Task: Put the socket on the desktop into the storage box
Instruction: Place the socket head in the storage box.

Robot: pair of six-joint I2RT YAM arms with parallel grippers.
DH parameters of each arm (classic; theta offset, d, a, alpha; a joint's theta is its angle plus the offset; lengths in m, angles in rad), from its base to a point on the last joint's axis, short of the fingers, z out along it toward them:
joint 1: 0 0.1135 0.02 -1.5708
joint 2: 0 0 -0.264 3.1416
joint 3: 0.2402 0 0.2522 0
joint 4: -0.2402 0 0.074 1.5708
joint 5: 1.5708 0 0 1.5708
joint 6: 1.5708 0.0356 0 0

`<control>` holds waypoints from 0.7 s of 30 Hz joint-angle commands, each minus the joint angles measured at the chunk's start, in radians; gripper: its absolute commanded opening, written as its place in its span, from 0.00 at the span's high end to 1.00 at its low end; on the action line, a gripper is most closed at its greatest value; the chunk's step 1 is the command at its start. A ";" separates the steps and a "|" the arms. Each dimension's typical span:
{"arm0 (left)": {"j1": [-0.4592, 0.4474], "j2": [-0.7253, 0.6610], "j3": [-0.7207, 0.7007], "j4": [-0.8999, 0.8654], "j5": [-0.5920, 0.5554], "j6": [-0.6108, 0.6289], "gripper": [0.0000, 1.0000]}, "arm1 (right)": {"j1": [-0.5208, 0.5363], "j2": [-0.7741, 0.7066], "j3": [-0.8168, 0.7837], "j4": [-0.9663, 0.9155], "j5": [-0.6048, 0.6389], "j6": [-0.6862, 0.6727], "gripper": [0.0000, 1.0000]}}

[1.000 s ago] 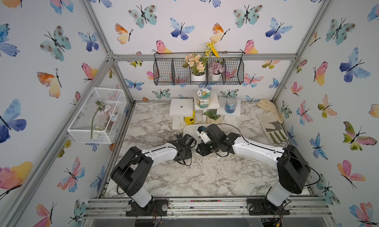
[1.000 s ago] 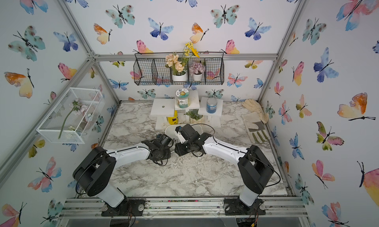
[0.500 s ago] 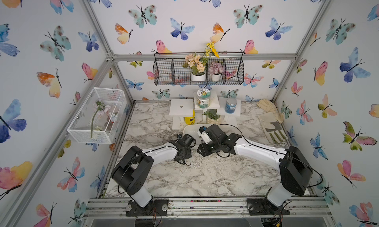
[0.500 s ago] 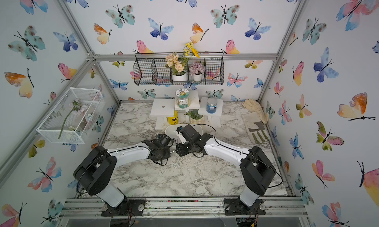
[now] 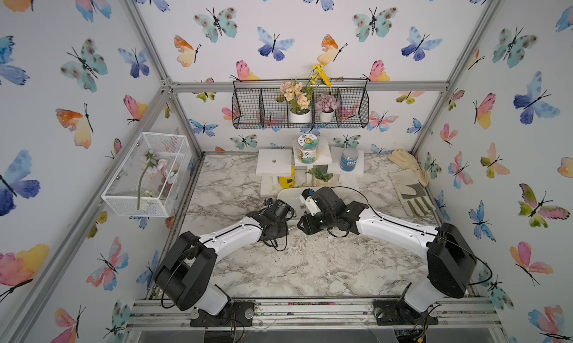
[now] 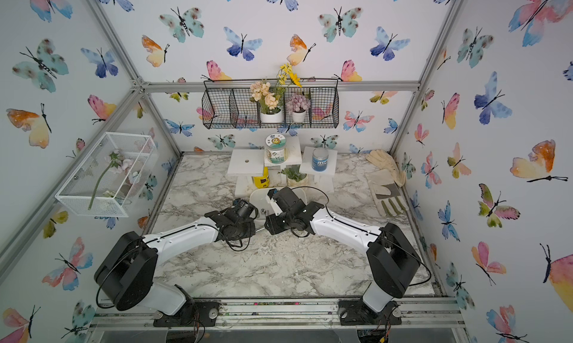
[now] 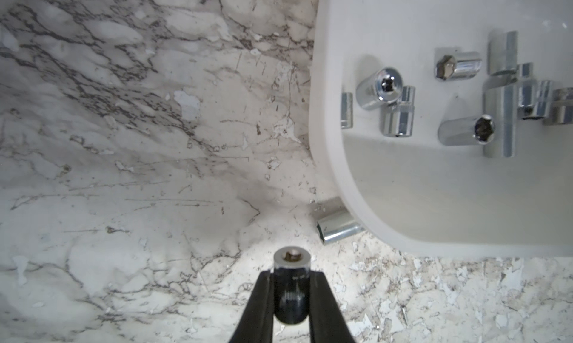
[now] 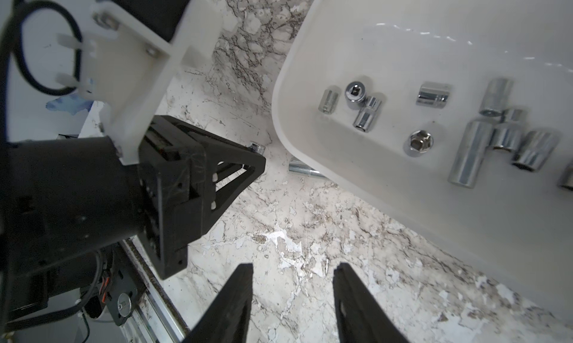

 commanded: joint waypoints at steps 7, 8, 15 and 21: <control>0.006 0.006 0.152 -0.048 -0.007 0.032 0.86 | 0.000 -0.083 -0.043 -0.001 0.055 0.022 0.52; 0.005 0.013 0.169 -0.048 -0.004 0.036 0.86 | -0.002 -0.093 -0.048 -0.002 0.059 0.026 0.52; 0.006 0.079 0.267 -0.050 0.009 0.067 0.86 | -0.020 -0.144 -0.083 -0.010 0.091 0.044 0.52; 0.008 0.149 0.323 -0.038 0.025 0.084 0.86 | -0.032 -0.179 -0.096 -0.024 0.113 0.051 0.52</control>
